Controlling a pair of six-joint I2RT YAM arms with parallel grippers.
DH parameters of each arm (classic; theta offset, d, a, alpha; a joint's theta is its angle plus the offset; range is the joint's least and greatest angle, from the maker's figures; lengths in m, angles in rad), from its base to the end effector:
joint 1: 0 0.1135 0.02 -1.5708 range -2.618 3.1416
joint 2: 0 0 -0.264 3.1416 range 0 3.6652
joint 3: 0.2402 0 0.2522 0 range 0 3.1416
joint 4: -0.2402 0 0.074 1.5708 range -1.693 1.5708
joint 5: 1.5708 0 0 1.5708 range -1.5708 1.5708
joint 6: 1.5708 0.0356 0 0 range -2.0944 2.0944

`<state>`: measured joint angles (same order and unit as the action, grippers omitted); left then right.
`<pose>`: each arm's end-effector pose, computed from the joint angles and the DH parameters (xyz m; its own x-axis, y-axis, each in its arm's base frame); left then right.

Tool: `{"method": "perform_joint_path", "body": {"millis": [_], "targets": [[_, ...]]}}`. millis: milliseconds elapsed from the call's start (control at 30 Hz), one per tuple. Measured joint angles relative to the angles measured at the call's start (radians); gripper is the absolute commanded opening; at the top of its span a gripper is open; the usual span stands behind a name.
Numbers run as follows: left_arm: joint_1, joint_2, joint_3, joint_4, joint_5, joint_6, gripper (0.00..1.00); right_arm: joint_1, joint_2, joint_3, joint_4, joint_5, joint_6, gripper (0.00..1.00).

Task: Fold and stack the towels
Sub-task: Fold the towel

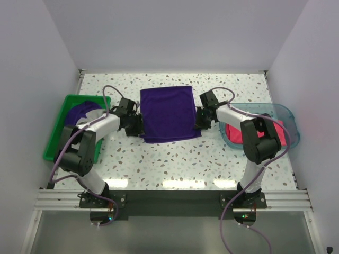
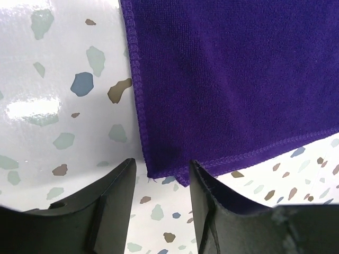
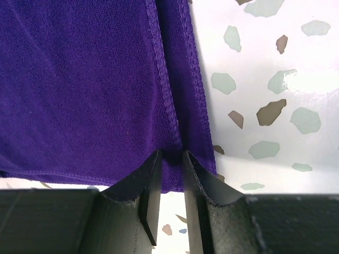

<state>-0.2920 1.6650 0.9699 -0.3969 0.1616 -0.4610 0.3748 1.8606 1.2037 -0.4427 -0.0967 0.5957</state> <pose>0.3064 -0.0981 0.1687 -0.9192 -0.1821 -0.3491 -0.0601 0.9411 -0.3328 0.3484 0.1407 0.1669 -0.9137 0.2407 -0.3275 0.1299 0.9364 0.3259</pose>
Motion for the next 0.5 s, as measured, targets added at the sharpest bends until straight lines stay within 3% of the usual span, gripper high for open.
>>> {"method": "perform_joint_path", "body": {"millis": [500], "targets": [[-0.004,0.005,0.000,0.000,0.002,0.007,0.25,0.020,0.000,-0.004,-0.012,0.003,0.000,0.27]]}}
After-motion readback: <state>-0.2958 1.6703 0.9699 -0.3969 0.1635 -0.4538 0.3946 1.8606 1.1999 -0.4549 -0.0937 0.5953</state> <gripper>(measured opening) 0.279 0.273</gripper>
